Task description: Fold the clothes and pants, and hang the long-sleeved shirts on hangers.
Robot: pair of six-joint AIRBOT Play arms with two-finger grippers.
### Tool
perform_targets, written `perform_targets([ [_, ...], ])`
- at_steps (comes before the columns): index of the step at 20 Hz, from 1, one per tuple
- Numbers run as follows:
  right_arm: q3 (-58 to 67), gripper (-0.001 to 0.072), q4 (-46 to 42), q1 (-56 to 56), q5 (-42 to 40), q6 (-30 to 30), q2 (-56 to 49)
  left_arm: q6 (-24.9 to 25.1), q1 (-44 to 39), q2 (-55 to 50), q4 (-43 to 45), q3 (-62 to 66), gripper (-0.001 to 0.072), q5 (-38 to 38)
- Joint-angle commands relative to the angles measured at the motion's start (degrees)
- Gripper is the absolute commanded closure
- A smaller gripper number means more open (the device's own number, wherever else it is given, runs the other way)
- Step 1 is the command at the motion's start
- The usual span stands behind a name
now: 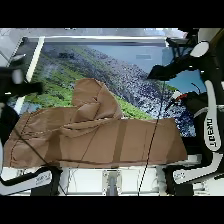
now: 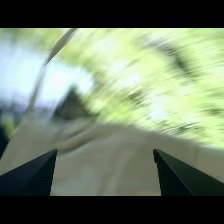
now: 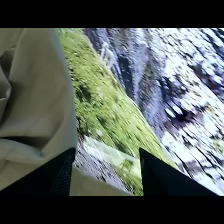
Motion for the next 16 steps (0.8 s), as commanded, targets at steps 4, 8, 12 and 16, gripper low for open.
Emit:
perform_targets([
  [4,-1.1,0.026,-0.2,6.8,-8.5,1.4,-0.6,21.3,26.9,-10.5,-24.8,-1.1,0.0021,1.3],
  [8,-1.1,0.026,0.0,7.0,-9.8,6.4,-0.6,27.6,25.6,-16.9,-22.7,-1.0,0.0022,5.2],
  [12,-1.1,0.026,0.1,7.0,-9.8,8.4,-0.6,32.7,22.3,-21.7,-23.2,2.6,0.0024,5.1],
  [16,-1.1,0.0261,0.0,7.0,-9.9,9.2,-0.6,37.2,19.6,-22.4,-23.5,4.2,0.0202,-0.8],
])
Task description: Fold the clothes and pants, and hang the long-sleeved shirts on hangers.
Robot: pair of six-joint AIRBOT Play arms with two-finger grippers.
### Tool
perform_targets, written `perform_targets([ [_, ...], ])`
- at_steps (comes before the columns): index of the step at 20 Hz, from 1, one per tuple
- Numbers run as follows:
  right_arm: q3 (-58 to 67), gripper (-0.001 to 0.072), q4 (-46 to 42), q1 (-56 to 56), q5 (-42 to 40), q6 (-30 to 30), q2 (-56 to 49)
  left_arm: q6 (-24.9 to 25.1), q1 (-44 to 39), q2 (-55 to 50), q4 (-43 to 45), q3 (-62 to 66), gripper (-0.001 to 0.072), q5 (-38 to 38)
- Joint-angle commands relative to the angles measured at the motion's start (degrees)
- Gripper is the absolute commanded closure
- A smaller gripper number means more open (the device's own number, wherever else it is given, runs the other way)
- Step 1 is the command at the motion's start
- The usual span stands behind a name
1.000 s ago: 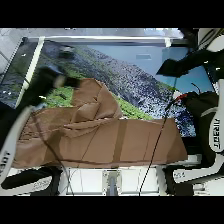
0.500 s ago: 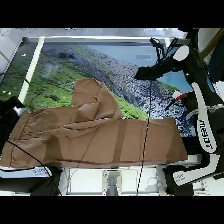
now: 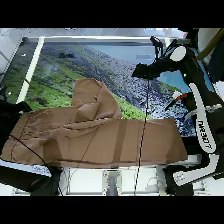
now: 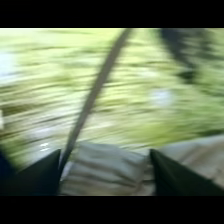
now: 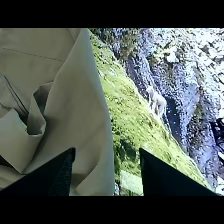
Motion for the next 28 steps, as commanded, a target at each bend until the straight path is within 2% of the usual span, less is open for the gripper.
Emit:
perform_targets([
  [1,0.0,0.0261,0.0,0.0,-0.2,1.0,0.0,4.0,-1.6,-1.1,-0.4,1.4,0.0388,-5.2],
  [2,0.0,0.0261,0.0,0.0,-0.3,1.0,0.0,4.0,-1.6,-1.1,-0.3,1.4,0.0428,-6.8],
  [3,0.0,0.026,0.0,0.0,-0.3,1.0,0.0,4.0,-1.3,-1.1,0.3,1.4,0.0428,-7.9],
  [4,0.0,0.026,0.0,0.0,-0.3,1.0,0.0,4.0,-1.1,-1.1,1.3,1.4,0.0383,-9.0],
  [5,0.0,0.0261,-0.1,0.0,-0.3,1.0,0.0,4.0,-0.8,-1.1,1.6,1.5,0.0216,-9.4],
  [6,0.0,0.0261,-0.3,0.0,-0.3,1.0,0.0,4.0,-0.4,-1.1,1.4,1.6,0.0193,-9.6],
  [7,0.0,0.0261,-0.6,0.0,-0.3,1.0,0.0,4.0,-0.2,-1.1,1.5,1.6,0.0248,-10.1],
  [10,0.0,0.0261,-1.4,0.0,-0.3,1.0,0.0,4.0,0.5,-1.1,1.5,1.7,0.0256,-11.2],
  [11,0.0,0.0261,-1.4,0.0,-0.3,1.0,0.0,4.0,0.8,-1.1,1.5,1.7,0.0246,-11.1],
  [12,0.0,0.0261,-1.4,0.0,-0.3,1.0,0.0,4.3,1.2,-1.1,1.5,2.0,0.0156,-11.1],
  [13,0.0,0.026,-1.4,0.0,-0.3,1.0,0.0,4.4,1.9,-1.1,1.5,2.6,0.0132,-11.1],
  [18,0.0,0.0261,-1.4,0.0,-0.6,1.0,0.0,5.1,5.4,-1.4,-2.6,5.1,0.0132,-11.5],
  [22,0.0,0.0261,-1.4,0.0,-0.6,1.1,0.0,5.7,4.9,-3.6,-2.8,5.1,0.0141,-15.1],
  [23,0.0,0.0261,-1.4,0.0,-0.6,1.1,0.0,5.7,4.9,-4.2,-3.3,5.1,0.0165,-15.4],
  [24,0.0,0.0261,-1.4,0.0,-0.6,1.1,0.0,5.7,4.9,-4.6,-4.5,5.1,0.0255,-15.8],
  [25,0.0,0.0261,-1.4,0.0,-0.6,1.1,0.0,5.7,4.9,-4.8,-5.7,5.1,0.0315,-15.8],
  [26,0.0,0.0261,-1.4,0.0,-0.6,1.1,0.0,5.7,4.9,-4.8,-6.7,5.1,0.0416,-15.7],
  [27,0.0,0.0261,-1.4,0.0,-0.6,1.1,0.0,5.7,4.9,-4.7,-7.4,5.1,0.0598,-15.5],
  [28,0.0,0.0261,-1.5,0.0,-0.6,1.1,0.0,6.6,4.9,-4.7,-7.8,5.1,0.068,-15.5],
])
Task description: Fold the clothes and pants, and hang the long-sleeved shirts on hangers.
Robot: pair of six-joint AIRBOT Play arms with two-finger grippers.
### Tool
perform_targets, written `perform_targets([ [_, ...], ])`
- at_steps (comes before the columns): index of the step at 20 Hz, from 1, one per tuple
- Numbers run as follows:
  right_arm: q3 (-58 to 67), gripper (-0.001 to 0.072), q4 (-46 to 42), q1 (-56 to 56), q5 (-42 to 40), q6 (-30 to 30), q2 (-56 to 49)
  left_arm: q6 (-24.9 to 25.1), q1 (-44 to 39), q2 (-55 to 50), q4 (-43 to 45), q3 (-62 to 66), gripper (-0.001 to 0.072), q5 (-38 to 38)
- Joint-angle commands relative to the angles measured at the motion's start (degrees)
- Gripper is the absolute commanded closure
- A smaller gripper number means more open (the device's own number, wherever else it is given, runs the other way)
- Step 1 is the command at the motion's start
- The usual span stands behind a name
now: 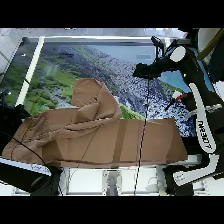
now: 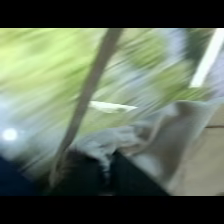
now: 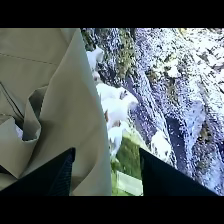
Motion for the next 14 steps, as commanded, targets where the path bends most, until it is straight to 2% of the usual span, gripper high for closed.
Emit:
perform_targets([
  [1,0.0,0.0261,-0.3,0.0,0.0,0.0,0.0,1.2,0.0,-0.2,-2.5,0.1,0.068,0.0],
  [5,0.0,0.0261,-1.7,0.1,1.7,1.0,-3.7,1.0,0.2,3.1,-2.5,0.9,0.068,4.0],
  [7,0.0,0.0261,-0.4,0.5,1.7,1.5,-8.0,-0.8,0.4,6.0,-2.4,2.1,0.068,5.9],
  [14,0.0,0.026,14.7,1.7,2.1,-0.6,-21.5,-4.0,2.6,12.4,-2.0,2.4,0.068,6.8],
])
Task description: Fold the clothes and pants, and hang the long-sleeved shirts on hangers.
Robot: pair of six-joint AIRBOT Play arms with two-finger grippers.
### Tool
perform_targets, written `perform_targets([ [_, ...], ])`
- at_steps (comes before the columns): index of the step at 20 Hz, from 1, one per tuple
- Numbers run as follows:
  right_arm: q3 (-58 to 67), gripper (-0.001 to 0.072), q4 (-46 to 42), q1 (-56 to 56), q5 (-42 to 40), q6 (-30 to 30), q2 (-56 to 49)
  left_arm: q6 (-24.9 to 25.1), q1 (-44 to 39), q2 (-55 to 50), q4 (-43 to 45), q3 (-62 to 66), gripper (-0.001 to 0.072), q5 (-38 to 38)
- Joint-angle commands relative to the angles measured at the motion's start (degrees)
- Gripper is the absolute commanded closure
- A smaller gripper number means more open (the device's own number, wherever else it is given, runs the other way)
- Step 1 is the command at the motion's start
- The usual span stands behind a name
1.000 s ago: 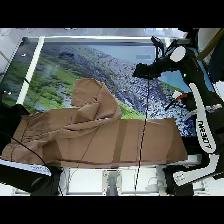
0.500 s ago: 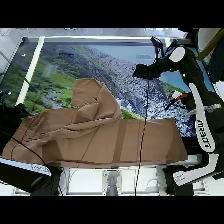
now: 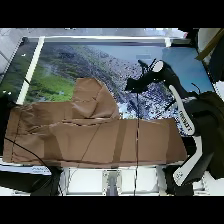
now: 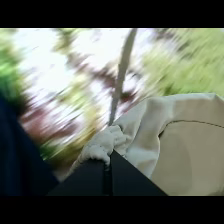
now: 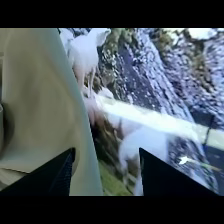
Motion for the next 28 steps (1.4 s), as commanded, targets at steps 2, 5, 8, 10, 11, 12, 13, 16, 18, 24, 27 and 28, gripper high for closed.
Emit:
perform_targets([
  [2,0.0,0.026,6.7,2.0,0.7,-2.1,-6.5,-2.1,0.9,2.1,0.1,0.2,0.068,0.6],
  [5,0.0,0.026,6.9,5.4,0.7,-3.3,-9.1,-2.3,0.9,2.1,0.1,0.2,0.068,0.2],
  [8,0.0,0.026,7.2,8.4,0.6,-4.2,-10.3,-2.2,0.9,2.1,0.1,0.2,0.068,0.2],
  [10,0.0,0.0262,7.3,9.9,0.3,-4.4,-10.3,-2.2,0.9,2.1,0.1,0.2,0.068,0.2],
  [11,0.0,0.0328,7.5,10.5,0.4,-4.8,-10.3,-2.2,0.9,2.1,0.1,0.2,0.068,0.2],
  [12,0.3,0.0581,8.3,10.9,0.9,-5.3,-10.3,-2.2,0.9,2.1,0.1,0.2,0.068,0.2],
  [13,1.4,0.0698,9.0,10.9,2.3,-6.4,-10.2,-2.2,0.9,2.1,0.1,0.2,0.068,0.2],
  [16,8.8,0.0698,5.6,9.6,6.1,-7.5,-7.4,-2.2,0.9,2.8,-1.4,0.2,0.068,0.3],
  [18,16.2,0.0698,1.1,7.3,12.0,-6.3,-3.6,-2.2,0.9,3.5,-2.7,0.2,0.068,0.4],
  [24,18.7,0.0697,-4.8,5.0,22.4,-0.5,14.1,-2.2,0.8,5.0,-6.1,0.2,0.068,0.5],
  [27,14.9,0.0661,-5.7,11.1,14.2,-0.8,13.9,-2.2,0.8,5.0,-6.4,0.2,0.068,0.2],
  [28,14.0,0.0463,-6.3,13.1,9.9,-1.0,12.3,-2.2,0.8,5.0,-6.4,0.2,0.068,0.0],
])
